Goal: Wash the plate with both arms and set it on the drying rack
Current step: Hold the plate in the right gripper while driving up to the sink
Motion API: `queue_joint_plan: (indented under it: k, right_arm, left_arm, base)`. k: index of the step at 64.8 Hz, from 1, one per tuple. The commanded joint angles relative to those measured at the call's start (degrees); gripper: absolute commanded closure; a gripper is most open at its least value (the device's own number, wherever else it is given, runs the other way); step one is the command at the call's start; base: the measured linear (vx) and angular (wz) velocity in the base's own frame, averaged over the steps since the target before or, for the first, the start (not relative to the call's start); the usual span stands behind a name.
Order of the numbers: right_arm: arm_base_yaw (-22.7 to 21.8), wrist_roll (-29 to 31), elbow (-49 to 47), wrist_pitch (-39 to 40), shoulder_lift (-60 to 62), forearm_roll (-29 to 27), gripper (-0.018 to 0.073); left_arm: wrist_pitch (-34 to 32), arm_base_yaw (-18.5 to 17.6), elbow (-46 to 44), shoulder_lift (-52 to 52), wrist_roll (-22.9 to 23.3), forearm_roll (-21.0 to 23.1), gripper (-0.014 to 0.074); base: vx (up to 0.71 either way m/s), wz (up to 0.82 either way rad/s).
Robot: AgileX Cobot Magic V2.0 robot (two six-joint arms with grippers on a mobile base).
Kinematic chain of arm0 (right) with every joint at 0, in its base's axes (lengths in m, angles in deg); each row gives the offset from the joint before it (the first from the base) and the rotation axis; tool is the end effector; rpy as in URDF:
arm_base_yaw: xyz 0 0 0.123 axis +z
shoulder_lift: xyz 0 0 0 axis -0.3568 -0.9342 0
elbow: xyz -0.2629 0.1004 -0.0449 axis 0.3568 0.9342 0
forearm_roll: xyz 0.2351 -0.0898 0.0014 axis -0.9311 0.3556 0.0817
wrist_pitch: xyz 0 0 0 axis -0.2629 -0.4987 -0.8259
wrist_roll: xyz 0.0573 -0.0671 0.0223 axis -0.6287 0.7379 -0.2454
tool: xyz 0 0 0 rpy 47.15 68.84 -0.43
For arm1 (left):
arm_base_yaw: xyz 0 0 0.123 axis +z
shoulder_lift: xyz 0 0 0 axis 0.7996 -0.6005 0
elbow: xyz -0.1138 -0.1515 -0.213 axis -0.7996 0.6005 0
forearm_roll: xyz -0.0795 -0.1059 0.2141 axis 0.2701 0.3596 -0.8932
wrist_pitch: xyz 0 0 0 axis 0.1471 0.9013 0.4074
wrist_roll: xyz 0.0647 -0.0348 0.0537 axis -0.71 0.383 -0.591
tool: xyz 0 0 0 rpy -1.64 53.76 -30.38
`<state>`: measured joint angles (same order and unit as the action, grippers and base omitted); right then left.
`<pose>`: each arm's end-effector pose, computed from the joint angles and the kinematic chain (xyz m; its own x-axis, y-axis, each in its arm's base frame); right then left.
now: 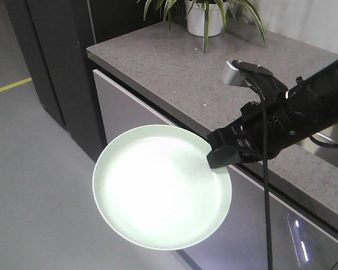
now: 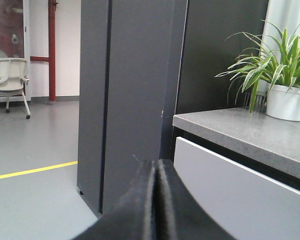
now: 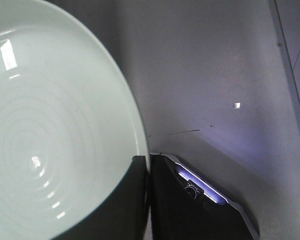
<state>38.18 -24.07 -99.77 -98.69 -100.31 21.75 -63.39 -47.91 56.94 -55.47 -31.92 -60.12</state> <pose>0.2637 0.1304 0.3357 -0.8491 -0.2992 -0.4354 -0.4918 0.7485 0.4447 0.0558 0.0053 0.2085 0.1106 -0.0675 -0.9916 -0.0844 0.9934 -0.0771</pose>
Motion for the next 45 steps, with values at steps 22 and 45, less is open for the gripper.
queue_joint_plan:
  k: [22, 45]
  right_arm:
    - [-0.09, 0.40, -1.53, 1.39, 2.23, -2.44, 0.0564]
    - [-0.09, 0.40, -1.53, 1.39, 2.23, -2.44, 0.0564]
  left_arm:
    - [-4.46, -0.41, -1.30, 0.83, 0.38, 0.17, 0.0603]
    - [-4.46, -0.41, -1.30, 0.83, 0.38, 0.17, 0.0603]
  base:
    - [0.15, -0.11]
    - [0.09, -0.22]
